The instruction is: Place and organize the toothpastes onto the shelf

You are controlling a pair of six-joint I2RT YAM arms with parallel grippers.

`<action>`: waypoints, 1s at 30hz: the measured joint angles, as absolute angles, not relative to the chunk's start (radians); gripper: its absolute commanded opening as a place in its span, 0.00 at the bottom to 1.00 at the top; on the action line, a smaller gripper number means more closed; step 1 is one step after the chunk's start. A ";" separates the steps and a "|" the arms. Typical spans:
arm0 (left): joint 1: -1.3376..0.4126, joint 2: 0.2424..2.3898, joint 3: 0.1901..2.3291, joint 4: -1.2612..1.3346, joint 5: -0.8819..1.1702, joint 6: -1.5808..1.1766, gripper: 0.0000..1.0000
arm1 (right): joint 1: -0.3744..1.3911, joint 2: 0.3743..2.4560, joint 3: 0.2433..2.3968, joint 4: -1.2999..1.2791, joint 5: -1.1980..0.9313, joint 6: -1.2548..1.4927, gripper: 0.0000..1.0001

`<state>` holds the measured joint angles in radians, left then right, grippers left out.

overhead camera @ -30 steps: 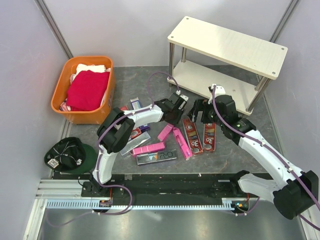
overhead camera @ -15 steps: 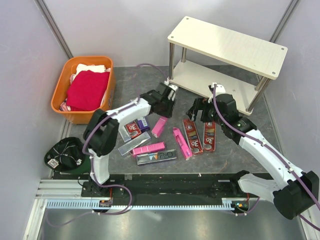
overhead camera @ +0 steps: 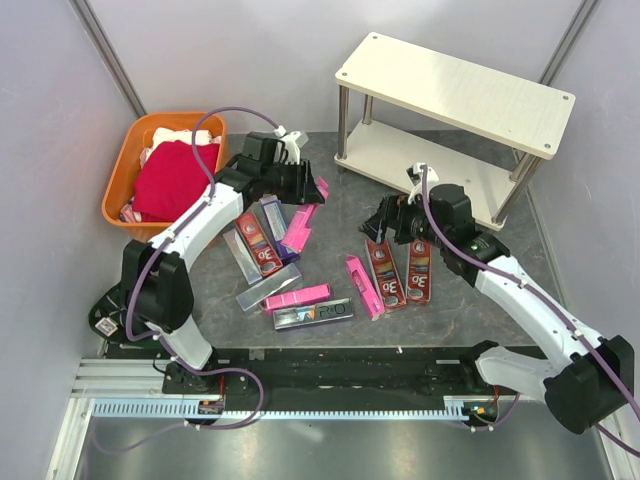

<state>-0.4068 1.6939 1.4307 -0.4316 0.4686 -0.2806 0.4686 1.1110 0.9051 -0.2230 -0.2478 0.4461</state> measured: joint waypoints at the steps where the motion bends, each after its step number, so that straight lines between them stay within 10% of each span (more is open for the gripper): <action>1: -0.402 1.689 1.426 -0.424 0.507 -0.290 0.21 | 0.469 1.114 0.906 -0.213 -0.268 0.449 0.98; 24: -0.388 1.650 1.149 0.446 1.073 -0.939 0.21 | 0.599 1.292 0.907 0.240 -0.474 0.702 0.97; 30: -0.390 1.640 1.095 0.664 1.111 -1.092 0.21 | 0.599 1.327 0.902 0.332 -0.498 0.766 0.70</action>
<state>-0.3904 1.6398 1.0950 0.6636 1.1110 -1.0920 0.5995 1.3266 0.9020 0.3317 -0.4980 0.7662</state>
